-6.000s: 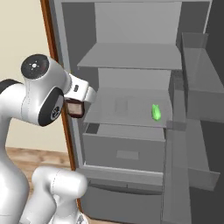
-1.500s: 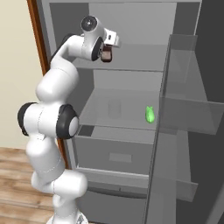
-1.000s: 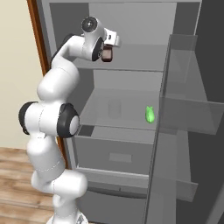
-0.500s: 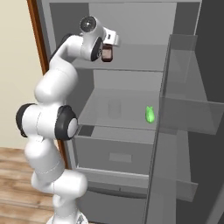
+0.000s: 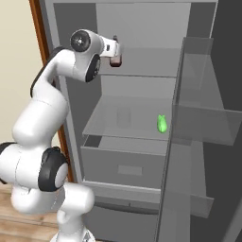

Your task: Place the condiment bottle and ketchup from the counter to the top shelf of the fridge. If the existing items in the fridge are on the top shelf, move them to other shelves.

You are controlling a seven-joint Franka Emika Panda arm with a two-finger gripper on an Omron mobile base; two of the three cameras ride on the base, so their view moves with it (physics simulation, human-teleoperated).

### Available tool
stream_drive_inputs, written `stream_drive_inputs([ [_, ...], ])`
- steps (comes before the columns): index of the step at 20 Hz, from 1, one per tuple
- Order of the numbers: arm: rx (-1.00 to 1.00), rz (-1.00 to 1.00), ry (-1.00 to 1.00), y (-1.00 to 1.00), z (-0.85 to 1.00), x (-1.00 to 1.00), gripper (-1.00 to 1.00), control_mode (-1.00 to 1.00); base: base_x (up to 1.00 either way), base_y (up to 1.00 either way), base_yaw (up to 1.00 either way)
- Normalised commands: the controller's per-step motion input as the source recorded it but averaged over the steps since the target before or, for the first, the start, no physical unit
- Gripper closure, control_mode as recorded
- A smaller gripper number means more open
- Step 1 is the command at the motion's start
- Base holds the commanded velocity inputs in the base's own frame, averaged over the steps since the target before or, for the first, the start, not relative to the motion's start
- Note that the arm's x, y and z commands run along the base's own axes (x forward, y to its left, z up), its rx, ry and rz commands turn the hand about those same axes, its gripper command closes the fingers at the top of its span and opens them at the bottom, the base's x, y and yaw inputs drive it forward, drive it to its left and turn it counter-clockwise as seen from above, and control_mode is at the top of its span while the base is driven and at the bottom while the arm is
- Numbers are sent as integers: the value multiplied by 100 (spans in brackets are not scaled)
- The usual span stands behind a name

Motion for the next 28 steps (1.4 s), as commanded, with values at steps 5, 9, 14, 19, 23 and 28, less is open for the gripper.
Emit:
stream_drive_inputs([
  [5, 0, 1, -13, 13, 0, -100, -100, -100, 0, 0, 0],
  [9, 0, 0, 1, 8, 10, -100, -100, -100, 0, 0, 0],
  [14, 0, 0, 14, 1, 8, -100, -100, -100, 0, 0, 0],
  [19, -2, 2, 23, 10, -7, -100, -100, -100, 0, 0, 0],
  [23, -7, 9, 22, 15, -39, -100, -100, -100, 0, 0, 0],
  [28, -6, 16, 17, 19, -41, -100, -100, -100, 0, 0, 0],
])
